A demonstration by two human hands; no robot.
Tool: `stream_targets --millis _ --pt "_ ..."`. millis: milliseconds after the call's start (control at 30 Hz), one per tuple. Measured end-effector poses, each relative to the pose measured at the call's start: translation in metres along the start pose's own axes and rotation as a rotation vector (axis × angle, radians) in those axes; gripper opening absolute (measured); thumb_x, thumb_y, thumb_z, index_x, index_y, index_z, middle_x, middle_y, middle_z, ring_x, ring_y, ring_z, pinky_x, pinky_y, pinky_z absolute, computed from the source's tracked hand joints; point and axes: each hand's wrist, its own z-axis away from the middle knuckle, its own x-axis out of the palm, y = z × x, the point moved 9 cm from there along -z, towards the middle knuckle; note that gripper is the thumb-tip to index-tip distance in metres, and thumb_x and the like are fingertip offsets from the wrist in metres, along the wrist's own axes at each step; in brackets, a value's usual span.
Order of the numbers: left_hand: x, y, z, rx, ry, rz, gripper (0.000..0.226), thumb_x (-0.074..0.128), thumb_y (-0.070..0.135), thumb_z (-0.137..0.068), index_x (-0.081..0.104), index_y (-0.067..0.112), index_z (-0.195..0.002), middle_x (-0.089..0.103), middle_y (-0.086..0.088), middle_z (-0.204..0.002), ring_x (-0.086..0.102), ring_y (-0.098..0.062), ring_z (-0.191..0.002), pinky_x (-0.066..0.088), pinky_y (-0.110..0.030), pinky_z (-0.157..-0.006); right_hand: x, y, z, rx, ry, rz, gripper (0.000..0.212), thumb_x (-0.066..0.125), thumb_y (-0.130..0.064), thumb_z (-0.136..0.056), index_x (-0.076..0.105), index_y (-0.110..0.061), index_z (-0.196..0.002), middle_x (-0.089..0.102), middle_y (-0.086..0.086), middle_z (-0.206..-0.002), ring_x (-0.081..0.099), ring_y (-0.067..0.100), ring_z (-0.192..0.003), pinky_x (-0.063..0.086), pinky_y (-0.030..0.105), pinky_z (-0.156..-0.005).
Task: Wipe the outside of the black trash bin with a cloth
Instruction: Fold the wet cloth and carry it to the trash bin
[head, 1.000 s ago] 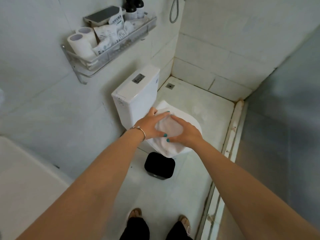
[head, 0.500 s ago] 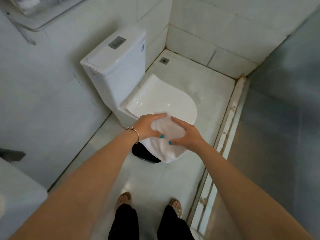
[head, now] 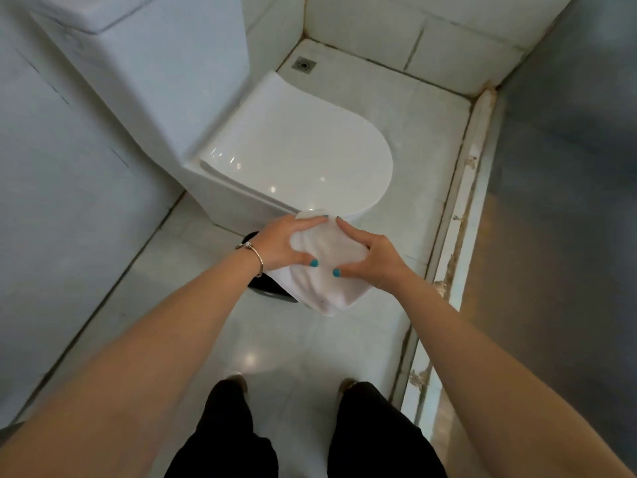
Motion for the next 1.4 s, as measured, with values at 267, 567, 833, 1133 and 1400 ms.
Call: stream_targets --millis 267,567,833,1133,1400 --pt "0.056 -0.044 -0.026 0.058 -0.003 -0.082 0.080 0.084 0.033 -0.067 0.044 0.045 -0.135 0.052 0.004 -0.132 0.046 -0.014 -0.121 0.030 -0.013 -0.086 0.021 0.071 -0.030 -0.045 0.005 -0.001 0.088 0.089 -0.017 -0.059 0.050 -0.056 -0.128 0.060 -0.013 -0.127 0.054 0.010 -0.119 0.046 0.033 -0.102" --pt "0.099 -0.096 -0.061 0.141 -0.020 -0.098 0.072 0.085 0.033 -0.066 0.053 0.044 -0.129 0.055 0.008 -0.122 0.048 -0.010 -0.113 0.037 -0.018 -0.090 0.048 0.127 -0.068 -0.107 0.018 0.020 0.088 0.088 -0.012 -0.064 0.049 -0.052 -0.131 0.059 -0.019 -0.123 0.055 -0.002 -0.110 0.045 0.008 -0.084" --pt "0.105 -0.110 -0.085 0.238 0.024 -0.079 0.075 0.087 0.027 -0.064 0.054 0.038 -0.130 0.056 0.009 -0.124 0.050 -0.007 -0.115 0.036 -0.015 -0.091 0.054 0.135 -0.092 -0.221 0.049 0.043 0.082 0.086 -0.011 -0.067 0.050 -0.051 -0.129 0.059 -0.013 -0.128 0.056 0.008 -0.116 0.048 0.021 -0.092" --pt "0.111 -0.092 -0.042 0.237 0.014 -0.048 0.075 0.086 0.025 -0.066 0.054 0.032 -0.133 0.051 0.018 -0.121 0.044 0.004 -0.112 0.032 -0.010 -0.091 0.061 0.127 -0.047 -0.206 0.031 0.146 0.078 0.085 -0.014 -0.069 0.052 -0.045 -0.132 0.055 -0.016 -0.127 0.054 0.010 -0.115 0.047 0.022 -0.088" --pt "0.110 -0.055 0.011 0.267 0.071 -0.067 0.074 0.087 0.025 -0.065 0.054 0.034 -0.132 0.050 0.021 -0.118 0.044 0.002 -0.114 0.032 -0.014 -0.093 0.057 0.113 0.013 -0.280 0.067 0.139 0.074 0.085 -0.013 -0.069 0.055 -0.044 -0.129 0.057 -0.013 -0.128 0.055 0.012 -0.116 0.048 0.025 -0.090"
